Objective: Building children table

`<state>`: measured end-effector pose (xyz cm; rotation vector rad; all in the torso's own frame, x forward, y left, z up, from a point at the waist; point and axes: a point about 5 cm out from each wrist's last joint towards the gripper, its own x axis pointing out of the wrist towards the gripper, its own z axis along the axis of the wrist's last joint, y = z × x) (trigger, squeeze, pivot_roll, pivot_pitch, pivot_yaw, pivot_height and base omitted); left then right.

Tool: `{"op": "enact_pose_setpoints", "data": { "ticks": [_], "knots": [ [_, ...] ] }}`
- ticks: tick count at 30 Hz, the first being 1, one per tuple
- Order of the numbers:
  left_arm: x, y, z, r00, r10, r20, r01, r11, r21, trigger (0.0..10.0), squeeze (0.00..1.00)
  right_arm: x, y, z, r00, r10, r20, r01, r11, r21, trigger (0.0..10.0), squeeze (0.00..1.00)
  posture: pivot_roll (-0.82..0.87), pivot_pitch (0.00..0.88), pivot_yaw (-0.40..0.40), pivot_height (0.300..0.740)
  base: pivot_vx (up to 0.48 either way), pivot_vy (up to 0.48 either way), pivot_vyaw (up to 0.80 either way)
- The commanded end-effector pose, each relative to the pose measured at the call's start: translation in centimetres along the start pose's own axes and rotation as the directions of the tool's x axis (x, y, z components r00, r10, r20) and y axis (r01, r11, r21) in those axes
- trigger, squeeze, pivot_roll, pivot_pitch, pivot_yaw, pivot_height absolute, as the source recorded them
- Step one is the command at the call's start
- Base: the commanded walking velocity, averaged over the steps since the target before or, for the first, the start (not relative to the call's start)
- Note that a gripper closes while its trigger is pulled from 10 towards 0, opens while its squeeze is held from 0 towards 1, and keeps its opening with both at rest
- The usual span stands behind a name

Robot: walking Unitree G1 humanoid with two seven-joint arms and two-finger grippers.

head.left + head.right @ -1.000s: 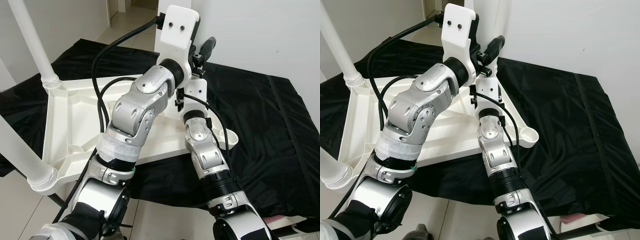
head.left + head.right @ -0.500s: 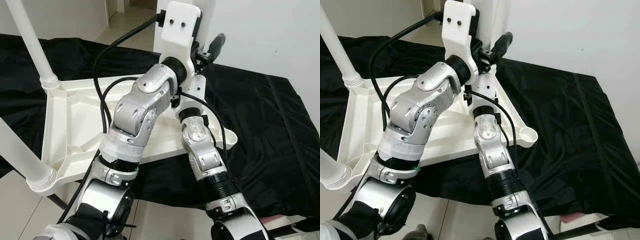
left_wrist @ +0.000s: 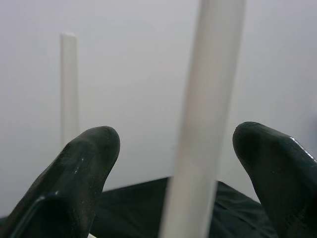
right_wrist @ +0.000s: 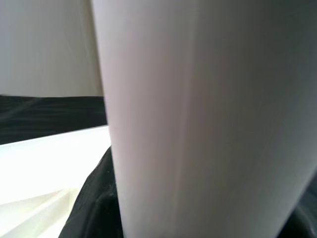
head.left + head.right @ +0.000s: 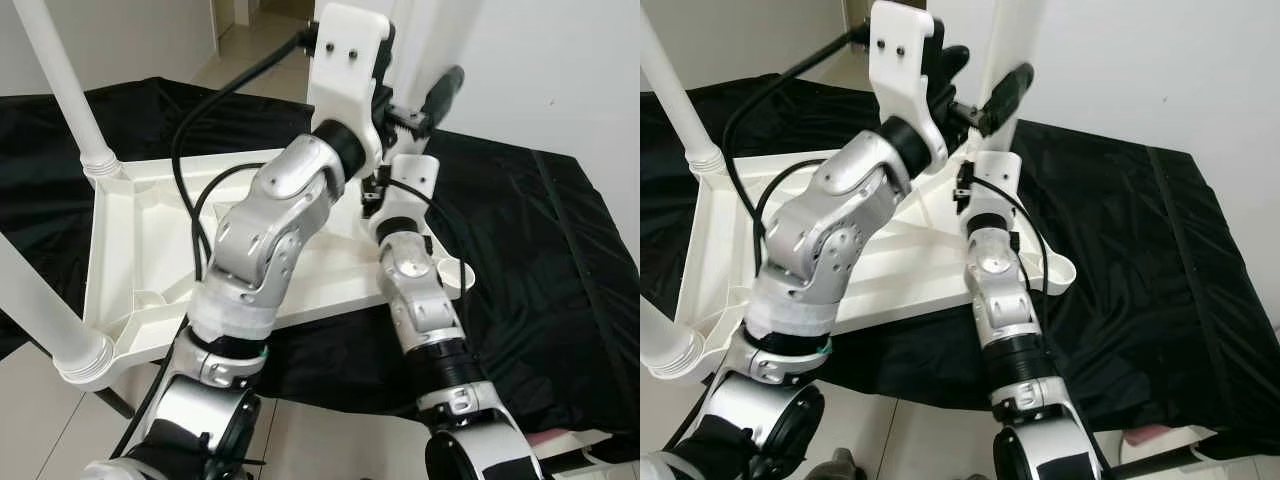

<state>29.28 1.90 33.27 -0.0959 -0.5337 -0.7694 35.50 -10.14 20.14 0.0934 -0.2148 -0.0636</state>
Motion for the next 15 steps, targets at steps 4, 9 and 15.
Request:
{"op": "enact_pose_setpoints", "data": {
  "ticks": [4,9,15],
  "knots": [
    [-1.0,0.0,0.2,0.999,-0.025,0.032,0.025,1.0,-0.001,10.0,0.0,0.7,-2.8,-0.5,0.993,-0.103,-0.058,0.105,0.994,0.037,10.0,0.0,0.16,0.0,-0.069,0.74,0.0,0.0,0.0],
    [-2.1,1.6,-1.7,0.998,0.053,-0.045,-0.055,0.998,-0.035,10.0,0.0,1.0,-5.4,-0.4,0.989,-0.133,-0.058,0.134,0.991,0.016,10.0,0.0,0.16,0.0,-0.067,0.74,0.0,0.0,0.0],
    [-3.4,2.0,-5.1,0.973,0.08,-0.218,-0.076,0.997,0.029,10.0,0.0,0.8,-6.9,0.1,0.992,-0.123,-0.015,0.123,0.992,-0.025,10.0,0.0,0.15,0.0,-0.064,0.74,0.0,0.0,0.0]
  ]
}}
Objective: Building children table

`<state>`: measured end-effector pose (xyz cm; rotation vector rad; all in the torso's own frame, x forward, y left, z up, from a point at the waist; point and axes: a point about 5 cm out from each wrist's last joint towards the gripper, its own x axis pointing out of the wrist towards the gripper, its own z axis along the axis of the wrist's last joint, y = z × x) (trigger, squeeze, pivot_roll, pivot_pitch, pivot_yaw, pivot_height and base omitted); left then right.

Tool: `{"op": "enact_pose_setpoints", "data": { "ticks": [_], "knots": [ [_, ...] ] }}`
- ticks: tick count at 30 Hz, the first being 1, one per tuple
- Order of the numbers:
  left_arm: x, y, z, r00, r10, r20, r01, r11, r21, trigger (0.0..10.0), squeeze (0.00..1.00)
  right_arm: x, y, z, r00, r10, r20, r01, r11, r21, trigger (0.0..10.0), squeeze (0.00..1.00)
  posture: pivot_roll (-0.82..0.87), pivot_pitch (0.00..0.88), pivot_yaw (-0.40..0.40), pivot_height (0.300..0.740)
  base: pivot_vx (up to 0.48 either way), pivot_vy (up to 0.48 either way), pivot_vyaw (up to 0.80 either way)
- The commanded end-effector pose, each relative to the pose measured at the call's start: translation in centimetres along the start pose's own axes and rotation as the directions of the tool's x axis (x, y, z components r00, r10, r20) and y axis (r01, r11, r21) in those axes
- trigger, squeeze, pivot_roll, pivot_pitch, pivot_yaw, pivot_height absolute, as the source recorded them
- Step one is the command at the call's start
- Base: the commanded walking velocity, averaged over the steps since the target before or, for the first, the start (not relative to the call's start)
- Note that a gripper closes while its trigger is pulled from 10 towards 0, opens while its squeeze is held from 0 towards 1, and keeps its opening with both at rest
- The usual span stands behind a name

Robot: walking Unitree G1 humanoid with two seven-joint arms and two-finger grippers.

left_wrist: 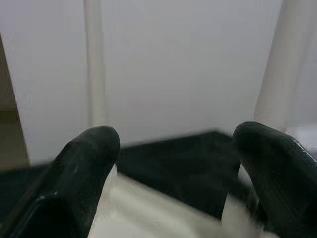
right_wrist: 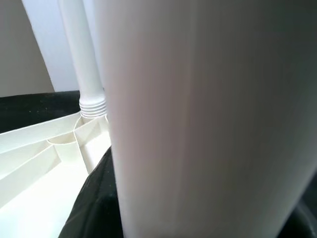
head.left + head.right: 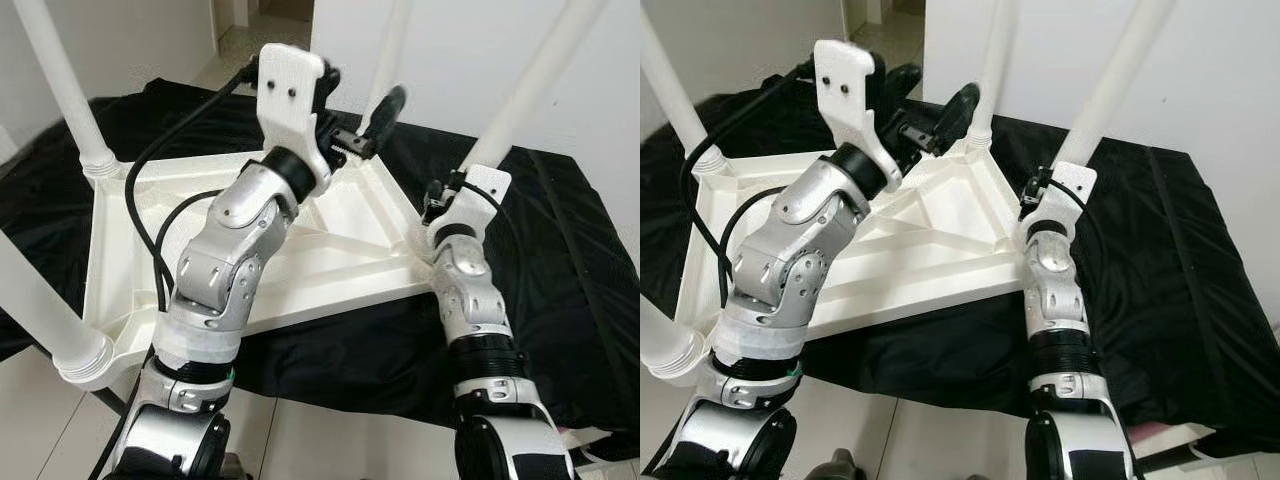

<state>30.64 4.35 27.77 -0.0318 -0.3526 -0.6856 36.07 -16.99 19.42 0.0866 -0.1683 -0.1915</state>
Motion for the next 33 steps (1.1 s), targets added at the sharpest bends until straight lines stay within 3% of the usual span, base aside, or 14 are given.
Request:
{"op": "enact_pose_setpoints", "data": {
  "ticks": [1,3,5,8,13,17,22,23,25,28,33],
  "knots": [
    [-0.2,0.0,-1.8,0.995,0.011,-0.099,-0.009,1.0,0.025,10.0,0.0,-0.1,-0.6,0.4,1.0,0.003,0.028,-0.003,1.0,-0.003,10.0,0.0,0.15,0.0,-0.064,0.74,0.0,0.0,0.0],
    [-0.6,0.2,-4.1,0.975,0.05,-0.214,-0.039,0.998,0.057,10.0,0.0,-0.2,-1.2,0.4,1.0,0.005,0.031,-0.005,1.0,-0.005,10.0,0.0,0.15,0.0,-0.061,0.74,0.0,0.0,0.0],
    [-0.6,0.2,-4.1,0.975,0.05,-0.214,-0.039,0.998,0.057,10.0,0.0,-0.2,-1.2,0.4,1.0,0.005,0.031,-0.005,1.0,-0.005,10.0,0.0,0.15,0.0,-0.061,0.74,0.0,0.0,0.0],
    [-1.0,0.2,-6.3,0.943,0.078,-0.322,-0.051,0.994,0.092,10.0,0.0,-0.3,-1.9,0.1,1.0,0.001,0.022,0.0,0.999,-0.045,10.0,0.0,0.15,0.0,-0.059,0.74,0.0,0.0,0.0],
    [-1.3,-0.2,-7.6,0.921,0.078,-0.381,-0.037,0.993,0.114,10.0,0.0,-0.6,-2.6,-0.2,1.0,-0.012,0.009,0.013,0.998,-0.068,10.0,0.0,0.14,0.007,-0.057,0.74,0.0,0.0,0.0],
    [-1.8,-2.1,-9.8,0.885,0.024,-0.464,0.053,0.987,0.152,10.0,0.0,-0.8,-4.0,-0.5,0.999,-0.052,-0.001,0.052,0.994,-0.094,10.0,0.0,0.14,0.027,-0.056,0.74,0.0,0.0,0.0],
    [-1.8,-3.1,-10.5,0.875,-0.021,-0.484,0.113,0.98,0.163,10.0,0.0,-0.8,-4.3,-0.2,0.998,-0.058,0.007,0.058,0.994,-0.093,10.0,0.0,0.14,0.034,-0.054,0.74,0.0,0.0,0.0],
    [-1.5,-4.0,-10.4,0.876,-0.083,-0.475,0.16,0.979,0.124,10.0,0.0,-0.7,-4.4,0.0,0.998,-0.066,0.011,0.067,0.993,-0.093,10.0,0.0,0.14,0.038,-0.053,0.74,0.0,0.0,0.0],
    [-1.5,-4.0,-10.4,0.876,-0.083,-0.475,0.16,0.979,0.124,10.0,0.0,-0.7,-4.4,0.0,0.998,-0.066,0.011,0.067,0.993,-0.093,10.0,0.0,0.14,0.038,-0.053,0.74,0.0,0.0,0.0],
    [-1.3,-5.5,-10.8,0.847,-0.181,-0.5,0.269,0.957,0.11,10.0,0.0,-0.6,-4.7,0.1,0.997,-0.077,0.014,0.078,0.992,-0.095,10.0,0.0,0.13,0.04,-0.052,0.74,0.0,0.0,0.0],
    [-1.4,-5.9,-11.1,0.833,-0.207,-0.513,0.302,0.947,0.107,10.0,0.0,-0.6,-4.7,0.1,0.997,-0.079,0.015,0.08,0.992,-0.097,10.0,0.0,0.13,0.043,-0.051,0.74,0.0,0.0,0.0]
  ]
}}
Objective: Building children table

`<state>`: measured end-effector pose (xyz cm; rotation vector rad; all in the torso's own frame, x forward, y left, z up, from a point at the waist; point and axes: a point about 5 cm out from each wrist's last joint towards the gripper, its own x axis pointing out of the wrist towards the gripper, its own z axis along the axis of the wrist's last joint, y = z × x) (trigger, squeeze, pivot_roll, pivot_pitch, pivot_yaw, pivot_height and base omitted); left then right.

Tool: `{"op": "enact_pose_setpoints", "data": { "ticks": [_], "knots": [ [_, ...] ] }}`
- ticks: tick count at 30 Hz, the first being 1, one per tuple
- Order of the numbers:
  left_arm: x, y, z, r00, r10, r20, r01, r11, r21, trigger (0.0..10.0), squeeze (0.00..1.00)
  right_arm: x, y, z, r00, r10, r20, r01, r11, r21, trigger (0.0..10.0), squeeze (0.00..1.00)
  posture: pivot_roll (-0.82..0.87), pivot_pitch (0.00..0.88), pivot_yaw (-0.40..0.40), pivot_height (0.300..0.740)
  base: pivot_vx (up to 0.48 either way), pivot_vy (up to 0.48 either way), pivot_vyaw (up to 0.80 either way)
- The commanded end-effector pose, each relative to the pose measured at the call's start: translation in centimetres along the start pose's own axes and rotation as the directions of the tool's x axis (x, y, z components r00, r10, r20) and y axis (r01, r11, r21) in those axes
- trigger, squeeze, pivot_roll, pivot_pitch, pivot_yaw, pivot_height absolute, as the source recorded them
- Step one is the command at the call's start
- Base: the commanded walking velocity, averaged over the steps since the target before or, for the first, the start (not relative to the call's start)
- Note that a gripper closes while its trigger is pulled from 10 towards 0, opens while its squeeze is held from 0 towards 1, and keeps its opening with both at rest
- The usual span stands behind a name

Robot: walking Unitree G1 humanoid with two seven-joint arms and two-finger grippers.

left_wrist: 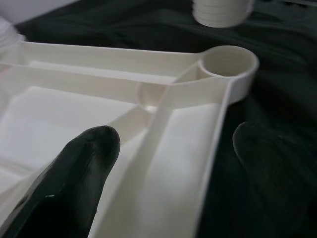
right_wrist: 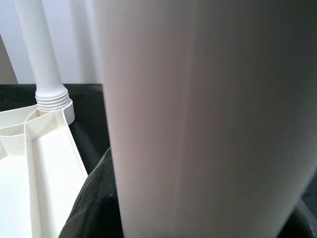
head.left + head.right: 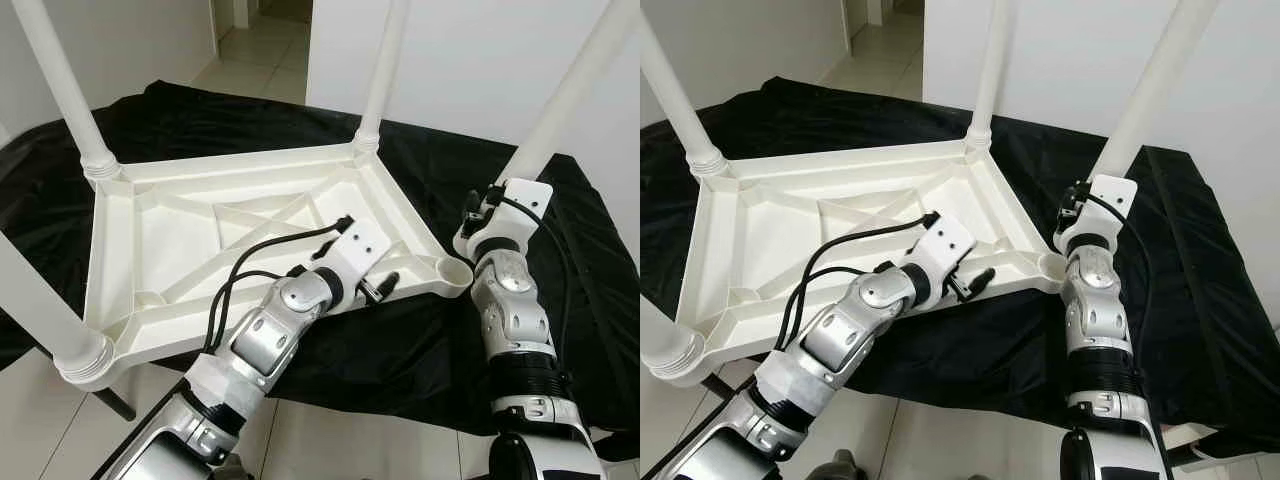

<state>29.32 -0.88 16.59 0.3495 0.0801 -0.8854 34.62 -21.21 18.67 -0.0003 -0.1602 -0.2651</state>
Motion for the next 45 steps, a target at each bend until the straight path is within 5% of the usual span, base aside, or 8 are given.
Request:
{"op": "enact_pose_setpoints", "data": {
  "ticks": [1,5,11,29,30,31,45],
  "knots": [
    [0.4,-0.6,-0.3,0.999,-0.044,-0.023,0.045,0.998,0.038,10.0,0.0,0.1,-0.3,0.3,1.0,-0.017,0.007,0.017,1.0,-0.007,10.0,0.0,0.13,0.042,-0.051,0.74,0.0,0.0,0.0],
    [1.4,-2.7,-0.6,0.987,-0.155,-0.05,0.157,0.986,0.056,10.0,0.0,0.2,-0.3,0.4,1.0,-0.022,0.009,0.022,1.0,-0.008,10.0,0.0,0.14,0.045,-0.048,0.74,0.0,0.0,0.0],
    [2.2,-3.3,-1.7,0.98,-0.168,-0.111,0.175,0.983,0.061,10.0,0.0,0.3,0.0,0.5,1.0,-0.018,0.012,0.018,1.0,-0.006,10.0,0.0,0.14,0.045,-0.046,0.74,0.0,0.0,0.0],
    [3.7,-0.9,-2.7,0.982,-0.039,-0.183,0.044,0.999,0.024,10.0,0.0,0.3,0.0,0.6,1.0,-0.022,0.013,0.023,1.0,-0.01,10.0,0.0,0.13,0.047,-0.042,0.74,0.0,0.0,0.0],
    [3.7,-0.8,-2.6,0.983,-0.045,-0.178,0.05,0.998,0.024,6.5,0.0,0.3,0.1,0.6,1.0,-0.022,0.014,0.023,1.0,-0.01,10.0,0.0,0.13,0.047,-0.043,0.74,0.0,0.0,0.0],
    [3.8,-0.9,-2.4,0.984,-0.056,-0.168,0.061,0.998,0.021,0.0,0.0,0.4,0.1,0.6,1.0,-0.023,0.015,0.023,1.0,-0.01,10.0,0.0,0.13,0.048,-0.04,0.74,0.0,0.0,0.0],
    [3.5,-0.9,-2.2,0.983,-0.109,-0.146,0.118,0.991,0.056,0.0,0.0,0.3,0.1,0.5,0.999,-0.03,0.014,0.03,1.0,-0.009,10.0,0.0,0.13,0.045,-0.033,0.74,0.0,0.0,0.0]
  ]
}}
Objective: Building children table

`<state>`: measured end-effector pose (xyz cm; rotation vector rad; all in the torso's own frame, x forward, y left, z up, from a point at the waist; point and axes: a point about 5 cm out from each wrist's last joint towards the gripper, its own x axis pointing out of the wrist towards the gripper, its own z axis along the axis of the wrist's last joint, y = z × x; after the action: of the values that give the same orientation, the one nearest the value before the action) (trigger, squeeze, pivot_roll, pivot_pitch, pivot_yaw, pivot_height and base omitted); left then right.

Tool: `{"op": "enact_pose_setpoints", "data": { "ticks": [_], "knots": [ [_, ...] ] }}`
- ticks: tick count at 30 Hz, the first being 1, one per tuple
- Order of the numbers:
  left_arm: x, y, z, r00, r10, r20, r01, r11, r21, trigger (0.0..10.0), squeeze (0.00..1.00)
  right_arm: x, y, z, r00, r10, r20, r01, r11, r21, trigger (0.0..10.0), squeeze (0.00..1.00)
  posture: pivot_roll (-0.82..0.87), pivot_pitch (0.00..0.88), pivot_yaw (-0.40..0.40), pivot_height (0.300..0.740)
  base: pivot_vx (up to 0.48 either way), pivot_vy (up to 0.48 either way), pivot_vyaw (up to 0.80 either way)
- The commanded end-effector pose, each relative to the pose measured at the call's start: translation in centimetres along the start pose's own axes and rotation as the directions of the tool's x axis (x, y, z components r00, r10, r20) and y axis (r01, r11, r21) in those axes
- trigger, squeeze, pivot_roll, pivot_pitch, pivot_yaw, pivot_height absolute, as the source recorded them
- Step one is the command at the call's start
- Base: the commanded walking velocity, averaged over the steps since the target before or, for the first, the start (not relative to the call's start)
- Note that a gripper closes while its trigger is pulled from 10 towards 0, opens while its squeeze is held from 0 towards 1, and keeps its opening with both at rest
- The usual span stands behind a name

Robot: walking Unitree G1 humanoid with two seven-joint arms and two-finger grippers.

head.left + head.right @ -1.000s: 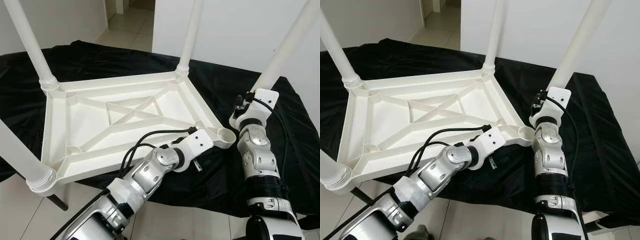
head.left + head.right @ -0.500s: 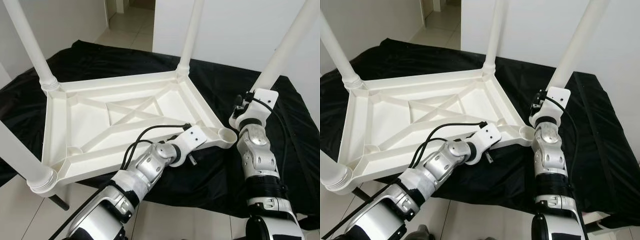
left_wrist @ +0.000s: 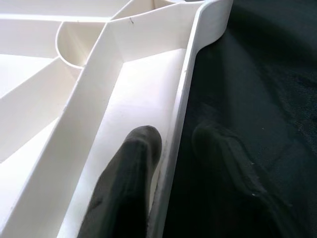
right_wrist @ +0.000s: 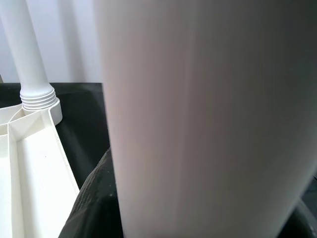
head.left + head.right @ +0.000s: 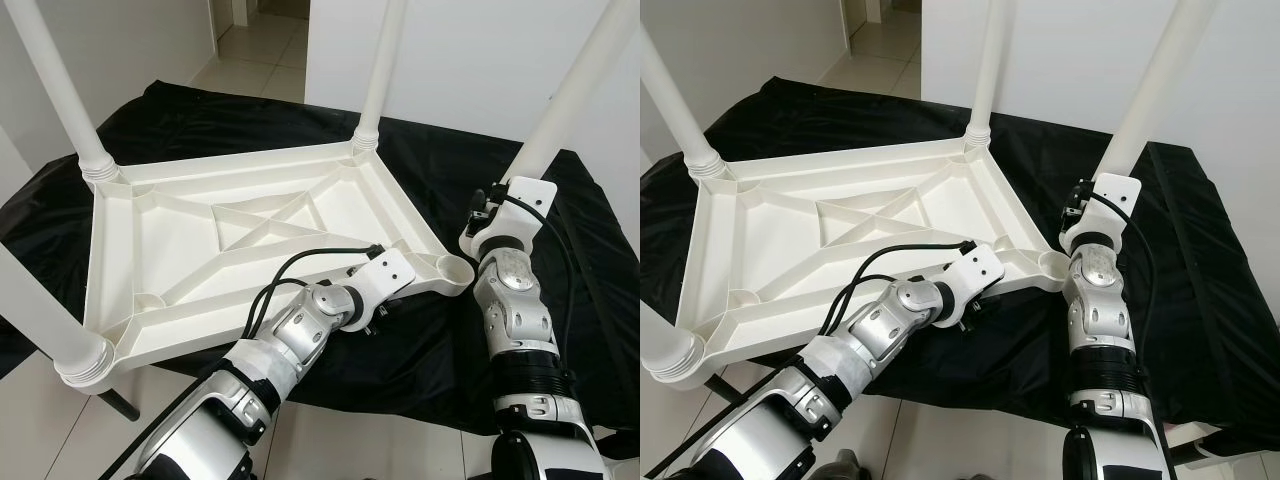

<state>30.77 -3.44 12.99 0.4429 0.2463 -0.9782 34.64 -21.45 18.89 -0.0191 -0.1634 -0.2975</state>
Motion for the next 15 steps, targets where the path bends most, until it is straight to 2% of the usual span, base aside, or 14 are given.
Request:
{"op": "enact_pose_setpoints", "data": {
  "ticks": [1,6,7,11,14,15],
  "knots": [
    [-0.2,0.4,0.4,1.0,0.012,0.02,-0.013,0.999,0.042,0.0,0.0,0.2,0.3,0.3,1.0,0.0,0.008,-0.001,1.0,0.012,10.0,0.0,0.13,0.045,-0.033,0.74,0.0,0.0,0.0],
    [-1.4,0.5,-0.8,1.0,-0.027,0.006,0.026,0.996,0.08,0.0,0.0,0.1,0.4,0.3,1.0,-0.001,0.006,0.001,1.0,0.014,10.0,0.0,0.13,0.047,-0.03,0.74,0.0,0.0,0.0],
    [-2.5,0.5,-1.9,0.999,-0.044,-0.013,0.045,0.994,0.099,0.0,0.0,0.1,0.4,0.2,1.0,-0.001,0.004,0.0,1.0,0.014,10.0,0.0,0.13,0.046,-0.032,0.74,0.0,0.0,0.0],
    [-3.0,0.5,-2.3,0.999,-0.051,-0.019,0.052,0.993,0.102,0.0,0.0,0.1,0.4,0.2,1.0,0.0,0.003,0.0,1.0,0.013,10.0,0.0,0.13,0.048,-0.034,0.74,0.0,0.0,0.0],
    [-5.3,0.6,-3.5,0.997,-0.076,-0.035,0.079,0.99,0.121,0.0,0.0,0.2,0.5,0.2,1.0,0.006,0.001,-0.006,1.0,0.011,10.0,0.0,0.14,0.049,-0.041,0.74,0.0,0.0,0.0],
    [-5.3,0.6,-3.5,0.997,-0.076,-0.035,0.079,0.99,0.121,0.0,0.0,0.2,0.5,0.2,1.0,0.006,0.001,-0.006,1.0,0.011,10.0,0.0,0.14,0.049,-0.041,0.74,0.0,0.0,0.0]
  ]
}}
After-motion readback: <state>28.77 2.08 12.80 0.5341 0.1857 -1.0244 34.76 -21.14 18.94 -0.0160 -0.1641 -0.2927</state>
